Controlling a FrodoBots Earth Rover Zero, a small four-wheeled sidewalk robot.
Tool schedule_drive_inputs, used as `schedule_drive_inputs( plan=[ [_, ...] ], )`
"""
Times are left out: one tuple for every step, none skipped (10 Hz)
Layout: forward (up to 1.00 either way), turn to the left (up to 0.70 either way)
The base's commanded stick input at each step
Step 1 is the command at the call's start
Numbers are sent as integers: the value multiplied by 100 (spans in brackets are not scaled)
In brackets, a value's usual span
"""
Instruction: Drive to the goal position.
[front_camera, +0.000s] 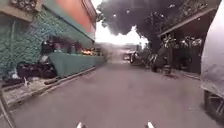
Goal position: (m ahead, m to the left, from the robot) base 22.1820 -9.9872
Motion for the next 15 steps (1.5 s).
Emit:
schedule_drive_inputs(
  plan=[
    [70,-14],
    [70,-14],
    [70,-14],
    [70,-14],
    [70,-14],
    [70,-14],
    [70,-14],
    [70,-14],
    [70,-14],
    [70,-14],
    [70,-14],
    [70,-14],
    [70,-14],
    [70,-14],
    [70,-14]
  ],
)
